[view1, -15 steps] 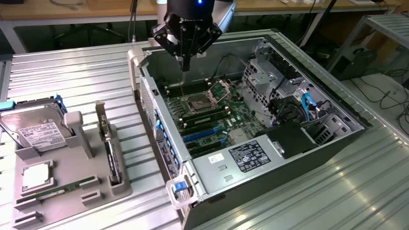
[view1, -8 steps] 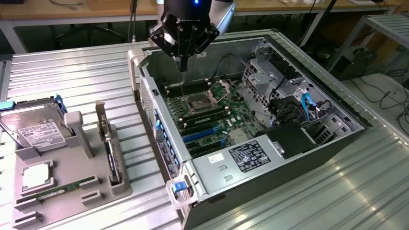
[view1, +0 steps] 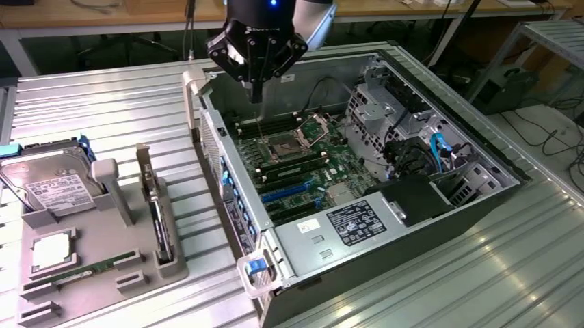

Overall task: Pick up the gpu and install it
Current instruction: 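Reach for the gpu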

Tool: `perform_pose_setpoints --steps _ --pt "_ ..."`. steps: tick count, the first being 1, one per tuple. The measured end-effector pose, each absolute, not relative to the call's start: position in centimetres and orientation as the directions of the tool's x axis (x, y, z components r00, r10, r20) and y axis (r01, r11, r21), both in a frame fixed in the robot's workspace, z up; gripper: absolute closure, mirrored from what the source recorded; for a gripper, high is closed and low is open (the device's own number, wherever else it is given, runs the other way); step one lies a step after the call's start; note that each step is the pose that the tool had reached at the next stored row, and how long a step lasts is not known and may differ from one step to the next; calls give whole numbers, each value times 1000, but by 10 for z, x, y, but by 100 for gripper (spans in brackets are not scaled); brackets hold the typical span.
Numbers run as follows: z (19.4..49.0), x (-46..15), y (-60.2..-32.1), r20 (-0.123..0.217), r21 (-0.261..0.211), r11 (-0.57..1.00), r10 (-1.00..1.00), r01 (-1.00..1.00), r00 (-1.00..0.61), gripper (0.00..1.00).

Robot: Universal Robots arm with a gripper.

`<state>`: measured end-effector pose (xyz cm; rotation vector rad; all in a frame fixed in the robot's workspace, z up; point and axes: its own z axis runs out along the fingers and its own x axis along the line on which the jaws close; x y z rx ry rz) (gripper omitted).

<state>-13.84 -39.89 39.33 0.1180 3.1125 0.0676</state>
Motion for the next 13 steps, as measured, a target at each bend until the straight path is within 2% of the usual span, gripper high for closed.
perform_pose_setpoints --steps 13 --pt "393 -149 -399 -24 44 996 76 75 -997 89"
